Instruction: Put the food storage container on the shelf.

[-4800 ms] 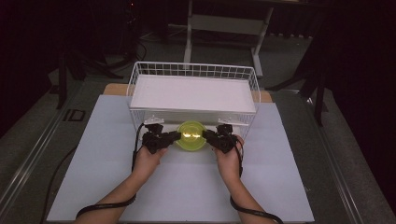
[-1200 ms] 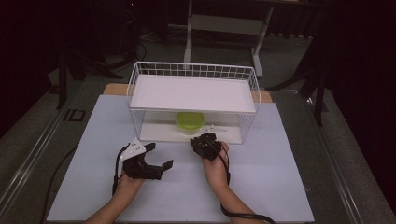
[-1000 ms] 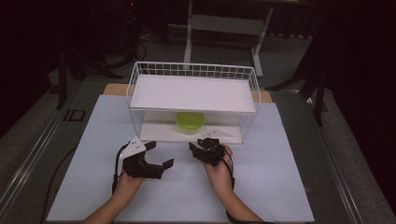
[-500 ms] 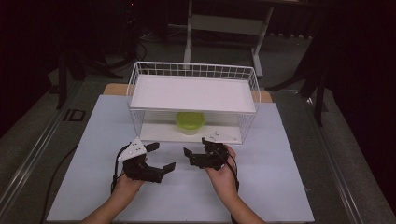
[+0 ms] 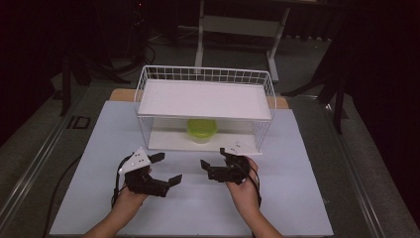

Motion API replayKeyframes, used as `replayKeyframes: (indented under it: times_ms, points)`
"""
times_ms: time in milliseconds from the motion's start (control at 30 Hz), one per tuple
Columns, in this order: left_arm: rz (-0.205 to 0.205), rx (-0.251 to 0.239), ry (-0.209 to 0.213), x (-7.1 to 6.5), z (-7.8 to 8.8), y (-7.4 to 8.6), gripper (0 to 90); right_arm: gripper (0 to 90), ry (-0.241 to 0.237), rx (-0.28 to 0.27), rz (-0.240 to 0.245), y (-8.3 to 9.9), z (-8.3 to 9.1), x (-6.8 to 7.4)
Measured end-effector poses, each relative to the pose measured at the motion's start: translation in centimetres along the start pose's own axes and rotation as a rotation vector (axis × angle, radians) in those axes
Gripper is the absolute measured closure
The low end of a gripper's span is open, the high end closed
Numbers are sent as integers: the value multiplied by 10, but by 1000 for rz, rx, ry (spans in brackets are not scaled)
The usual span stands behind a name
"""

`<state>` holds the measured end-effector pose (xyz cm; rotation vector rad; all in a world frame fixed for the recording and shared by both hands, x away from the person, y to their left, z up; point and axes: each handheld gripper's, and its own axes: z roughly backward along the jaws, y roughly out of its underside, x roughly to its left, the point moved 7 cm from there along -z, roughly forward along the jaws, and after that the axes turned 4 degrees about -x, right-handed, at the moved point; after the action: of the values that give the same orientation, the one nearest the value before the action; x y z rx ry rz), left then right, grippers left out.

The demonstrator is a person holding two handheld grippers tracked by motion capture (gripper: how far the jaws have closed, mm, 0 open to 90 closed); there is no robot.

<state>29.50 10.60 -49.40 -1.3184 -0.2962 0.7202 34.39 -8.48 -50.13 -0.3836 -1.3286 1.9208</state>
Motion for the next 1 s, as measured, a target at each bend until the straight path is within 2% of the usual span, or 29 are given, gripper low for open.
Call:
replayKeyframes:
  times_ms: [200, 733, 1000]
  points:
    - [-4, 5, -4, 0, 11, 3, 12, 151, -20, -4, -4, 6, 18, -2]
    - [12, 2, -36, 10, 39, 18, 12, 150, -13, -6, 22, 24, 54, -15]
    - [21, 22, -49, 12, 55, 32, 12, 150, -8, 4, 38, 34, 70, -19]
